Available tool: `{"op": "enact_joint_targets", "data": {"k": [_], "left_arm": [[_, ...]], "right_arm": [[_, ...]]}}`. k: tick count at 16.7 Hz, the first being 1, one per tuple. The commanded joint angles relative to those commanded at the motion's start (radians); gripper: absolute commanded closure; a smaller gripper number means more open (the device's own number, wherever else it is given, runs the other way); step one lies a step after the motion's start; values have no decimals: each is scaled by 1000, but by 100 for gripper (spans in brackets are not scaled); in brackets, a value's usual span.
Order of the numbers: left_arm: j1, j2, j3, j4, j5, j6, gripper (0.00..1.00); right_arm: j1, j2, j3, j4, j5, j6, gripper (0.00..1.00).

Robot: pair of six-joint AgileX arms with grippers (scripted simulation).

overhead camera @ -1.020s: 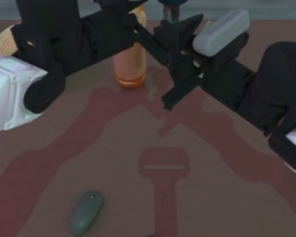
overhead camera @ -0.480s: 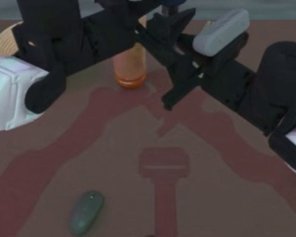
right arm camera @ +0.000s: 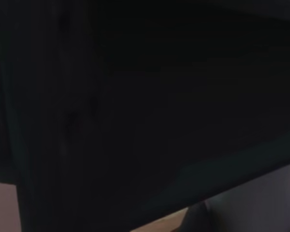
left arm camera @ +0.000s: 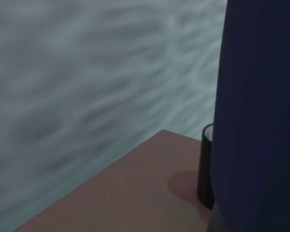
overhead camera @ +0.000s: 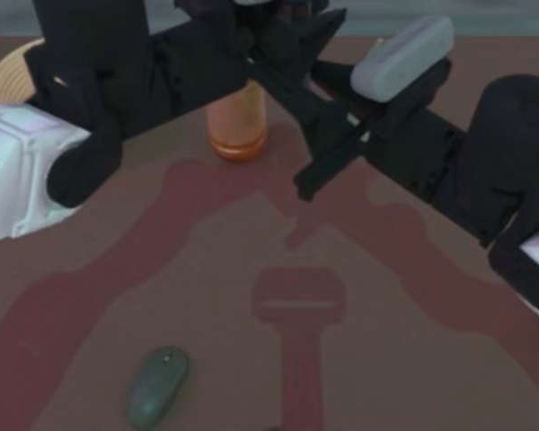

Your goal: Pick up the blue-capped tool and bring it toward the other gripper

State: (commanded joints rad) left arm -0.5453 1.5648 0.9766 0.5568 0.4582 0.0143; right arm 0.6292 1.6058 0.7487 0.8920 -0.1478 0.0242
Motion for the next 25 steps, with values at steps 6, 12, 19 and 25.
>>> {"op": "enact_joint_targets", "data": {"k": [6, 12, 19, 25], "left_arm": [[0, 0, 0, 0, 0, 0, 100], [0, 0, 0, 0, 0, 0, 100], [0, 0, 0, 0, 0, 0, 100], [0, 0, 0, 0, 0, 0, 100]], "right_arm": [[0, 0, 0, 0, 0, 0, 100], [0, 0, 0, 0, 0, 0, 55], [0, 0, 0, 0, 0, 0, 2], [0, 0, 0, 0, 0, 0, 0]]}}
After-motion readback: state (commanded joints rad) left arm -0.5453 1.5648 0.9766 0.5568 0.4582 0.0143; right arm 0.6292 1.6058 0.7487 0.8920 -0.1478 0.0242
